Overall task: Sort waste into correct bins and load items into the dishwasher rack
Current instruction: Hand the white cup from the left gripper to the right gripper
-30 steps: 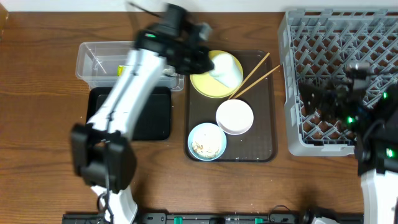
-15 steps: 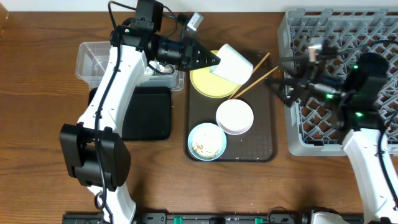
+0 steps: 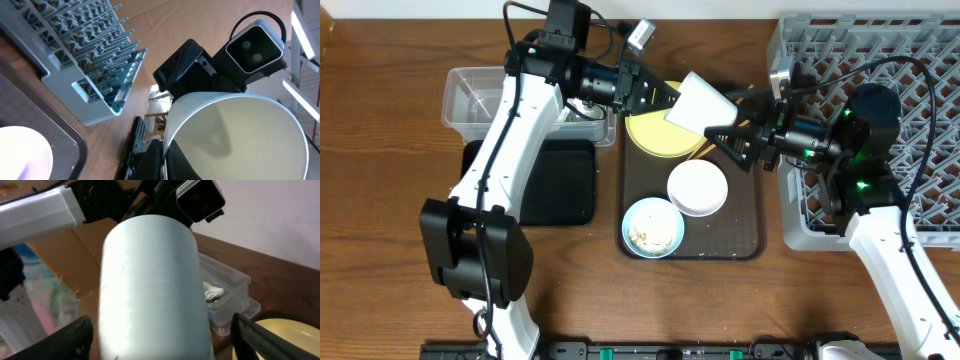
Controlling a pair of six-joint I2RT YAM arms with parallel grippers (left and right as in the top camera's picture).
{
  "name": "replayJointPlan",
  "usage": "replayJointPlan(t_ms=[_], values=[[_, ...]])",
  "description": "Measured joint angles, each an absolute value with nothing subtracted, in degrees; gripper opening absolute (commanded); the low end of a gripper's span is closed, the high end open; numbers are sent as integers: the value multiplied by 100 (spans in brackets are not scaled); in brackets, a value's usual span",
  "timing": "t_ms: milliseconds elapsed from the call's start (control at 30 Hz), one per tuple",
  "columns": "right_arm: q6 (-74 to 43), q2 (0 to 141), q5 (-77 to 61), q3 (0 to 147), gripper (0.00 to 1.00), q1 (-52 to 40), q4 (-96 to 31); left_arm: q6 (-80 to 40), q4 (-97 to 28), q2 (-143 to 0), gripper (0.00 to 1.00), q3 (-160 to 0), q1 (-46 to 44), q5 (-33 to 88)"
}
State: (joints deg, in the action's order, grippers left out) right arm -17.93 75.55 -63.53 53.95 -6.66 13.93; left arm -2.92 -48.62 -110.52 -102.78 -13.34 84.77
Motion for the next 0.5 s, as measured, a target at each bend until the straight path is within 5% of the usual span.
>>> replayJointPlan(t_ms=[167, 367, 500], values=[[-1868, 7555, -6329, 5395, 65, -707, 1441, -292, -4858, -11052, 6, -10278, -1321, 8458], [-1911, 7555, -6233, 5395, 56, -746, 1431, -272, -4847, -11052, 42, -10278, -1328, 8510], [-1946, 7555, -6187, 5395, 57, -727, 1431, -272, -4751, -11052, 46, -10278, -1323, 8521]])
